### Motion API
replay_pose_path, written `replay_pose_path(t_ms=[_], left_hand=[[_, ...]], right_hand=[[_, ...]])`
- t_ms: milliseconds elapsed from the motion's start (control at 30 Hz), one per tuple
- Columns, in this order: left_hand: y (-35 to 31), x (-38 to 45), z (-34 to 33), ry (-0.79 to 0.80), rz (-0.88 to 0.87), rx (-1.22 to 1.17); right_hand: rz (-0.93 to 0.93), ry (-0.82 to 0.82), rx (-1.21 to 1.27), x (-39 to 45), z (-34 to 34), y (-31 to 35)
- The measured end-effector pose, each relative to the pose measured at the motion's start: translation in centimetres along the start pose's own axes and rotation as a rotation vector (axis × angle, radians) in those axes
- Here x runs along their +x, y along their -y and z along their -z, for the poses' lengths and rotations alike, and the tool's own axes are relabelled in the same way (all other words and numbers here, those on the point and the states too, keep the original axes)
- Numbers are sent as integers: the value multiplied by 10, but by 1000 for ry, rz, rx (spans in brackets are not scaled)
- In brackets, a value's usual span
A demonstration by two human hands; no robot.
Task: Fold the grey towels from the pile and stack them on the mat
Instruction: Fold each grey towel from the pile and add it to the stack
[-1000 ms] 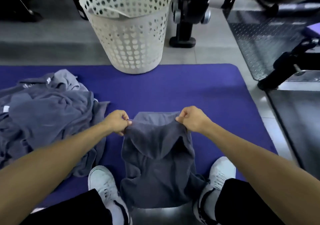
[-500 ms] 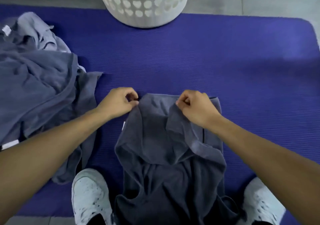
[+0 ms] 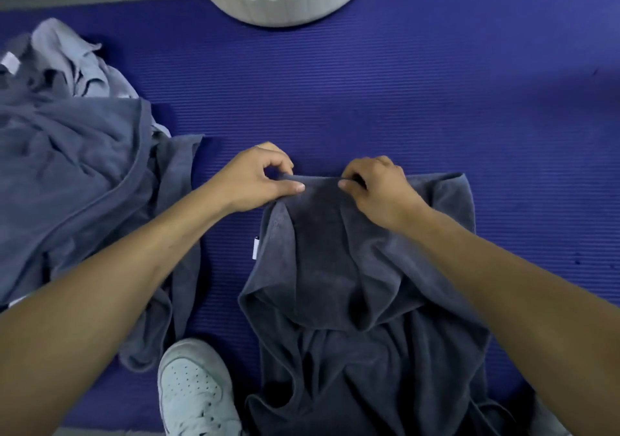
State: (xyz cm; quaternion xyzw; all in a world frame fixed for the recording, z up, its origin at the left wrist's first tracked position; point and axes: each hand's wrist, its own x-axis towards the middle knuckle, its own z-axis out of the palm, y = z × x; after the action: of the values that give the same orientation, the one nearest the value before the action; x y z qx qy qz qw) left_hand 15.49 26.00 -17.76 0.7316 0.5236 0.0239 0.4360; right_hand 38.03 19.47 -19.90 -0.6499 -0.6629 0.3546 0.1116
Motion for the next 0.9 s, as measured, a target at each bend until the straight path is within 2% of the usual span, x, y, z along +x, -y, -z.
replay_pose_path(t_ms=[133, 333, 533, 667, 700, 800, 900], left_hand=[[-1, -8, 12, -15, 56, -217], [13, -14, 30, -24, 210, -392], [42, -11, 9, -242, 306, -267], [38, -29, -7, -462, 231, -228], [30, -38, -10, -452, 213, -251], [9, -56, -21, -275, 240, -256], [8, -50, -30, -206, 306, -209]], right_hand=[[-57, -56, 215, 2, 14, 3], [-117, -83, 256, 7, 12, -3], [-70, -180, 176, 15, 0, 2], [57, -194, 132, 13, -3, 9], [79, -187, 128, 11, -4, 10], [92, -167, 112, 9, -9, 10], [68, -158, 118, 6, -11, 7]])
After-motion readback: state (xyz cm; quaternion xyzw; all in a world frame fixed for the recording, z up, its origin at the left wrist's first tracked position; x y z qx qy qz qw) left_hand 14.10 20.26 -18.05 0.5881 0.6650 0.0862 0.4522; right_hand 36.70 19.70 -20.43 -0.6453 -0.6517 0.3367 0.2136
